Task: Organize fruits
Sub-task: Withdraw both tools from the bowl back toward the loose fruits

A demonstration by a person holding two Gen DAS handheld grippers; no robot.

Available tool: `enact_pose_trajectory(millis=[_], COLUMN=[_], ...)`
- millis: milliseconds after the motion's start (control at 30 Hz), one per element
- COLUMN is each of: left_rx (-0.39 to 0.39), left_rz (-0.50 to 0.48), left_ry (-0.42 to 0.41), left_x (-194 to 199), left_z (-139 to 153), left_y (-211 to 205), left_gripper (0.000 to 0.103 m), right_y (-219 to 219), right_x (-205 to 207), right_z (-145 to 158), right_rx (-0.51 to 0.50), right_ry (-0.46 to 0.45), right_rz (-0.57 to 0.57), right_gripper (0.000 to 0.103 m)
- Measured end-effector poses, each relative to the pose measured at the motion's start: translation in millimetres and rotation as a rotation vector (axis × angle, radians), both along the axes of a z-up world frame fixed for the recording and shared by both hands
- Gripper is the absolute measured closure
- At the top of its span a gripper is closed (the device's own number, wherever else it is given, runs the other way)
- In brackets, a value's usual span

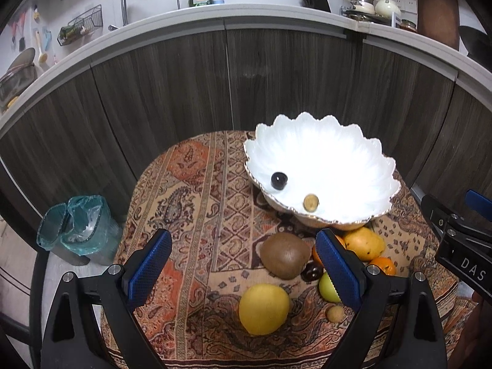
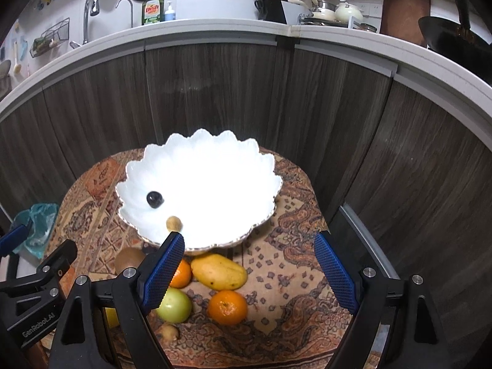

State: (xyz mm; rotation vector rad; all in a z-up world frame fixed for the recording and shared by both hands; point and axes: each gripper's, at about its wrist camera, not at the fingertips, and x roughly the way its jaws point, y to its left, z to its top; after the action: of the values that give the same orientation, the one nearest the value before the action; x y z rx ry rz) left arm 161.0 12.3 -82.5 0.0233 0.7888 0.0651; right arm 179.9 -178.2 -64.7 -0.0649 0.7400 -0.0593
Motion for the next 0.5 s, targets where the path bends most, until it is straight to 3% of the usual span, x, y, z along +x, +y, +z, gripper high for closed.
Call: enact_pose_trajectory(millis=[500], left_rx=[0.010], left_rz=[0.002], left_ry=[0.065], left_x=[-5.5], left_z=[-38.0], left_y=[-1.4], left_gripper=[0.007], right_y=[-1.4], right_x=[-2.4], right_z=[-36.2], right_rx=[-0.025], right_ry=[0.067], right_rz=[0.002], right_gripper=[0.016])
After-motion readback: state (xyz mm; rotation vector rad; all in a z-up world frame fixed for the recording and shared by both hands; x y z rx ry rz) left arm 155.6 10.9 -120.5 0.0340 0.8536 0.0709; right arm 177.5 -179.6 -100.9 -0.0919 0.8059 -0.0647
